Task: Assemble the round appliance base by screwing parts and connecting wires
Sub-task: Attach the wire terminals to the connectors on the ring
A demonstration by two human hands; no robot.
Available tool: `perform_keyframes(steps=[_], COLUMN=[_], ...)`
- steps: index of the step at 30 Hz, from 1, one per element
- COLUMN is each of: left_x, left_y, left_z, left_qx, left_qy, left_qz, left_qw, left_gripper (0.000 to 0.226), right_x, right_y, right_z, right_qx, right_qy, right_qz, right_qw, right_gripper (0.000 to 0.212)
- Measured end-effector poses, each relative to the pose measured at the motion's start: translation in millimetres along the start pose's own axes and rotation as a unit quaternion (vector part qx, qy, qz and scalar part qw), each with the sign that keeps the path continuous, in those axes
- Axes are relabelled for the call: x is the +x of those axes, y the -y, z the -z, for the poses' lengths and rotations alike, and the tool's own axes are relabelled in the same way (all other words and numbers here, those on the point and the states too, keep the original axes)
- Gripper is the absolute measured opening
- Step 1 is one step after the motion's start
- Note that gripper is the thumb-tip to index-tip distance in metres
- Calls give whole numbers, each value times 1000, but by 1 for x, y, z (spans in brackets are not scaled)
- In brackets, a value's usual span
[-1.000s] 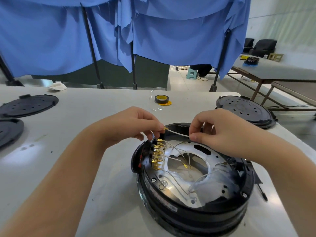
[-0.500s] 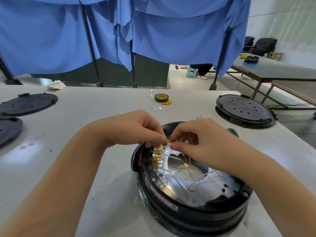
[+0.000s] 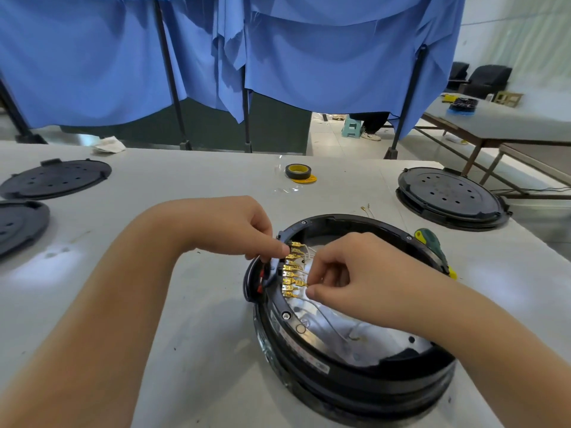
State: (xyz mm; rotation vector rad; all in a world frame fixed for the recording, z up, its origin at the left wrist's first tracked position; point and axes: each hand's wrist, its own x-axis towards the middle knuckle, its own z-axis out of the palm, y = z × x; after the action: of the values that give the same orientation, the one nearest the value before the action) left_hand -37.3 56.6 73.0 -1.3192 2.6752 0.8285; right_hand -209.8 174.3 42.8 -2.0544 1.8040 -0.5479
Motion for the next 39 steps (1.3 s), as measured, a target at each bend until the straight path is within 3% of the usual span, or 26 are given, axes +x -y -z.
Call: perform_keyframes(steps=[13,39], left_x=[0,1], left_y=[-6,-9], left_z=[-6,-8], left_qx=[23,54], left_qy=[78,74], left_qz=[64,55], left_qw=[995,994], left_gripper=[44,46], right_x=[4,3], right_y=[1,7], right_z=[-10,-20], right_qx=[-1,-11], right_qy=[-15,-55], right_qz=[-5,-26], right_qw=[1000,998], right_gripper=[5,10])
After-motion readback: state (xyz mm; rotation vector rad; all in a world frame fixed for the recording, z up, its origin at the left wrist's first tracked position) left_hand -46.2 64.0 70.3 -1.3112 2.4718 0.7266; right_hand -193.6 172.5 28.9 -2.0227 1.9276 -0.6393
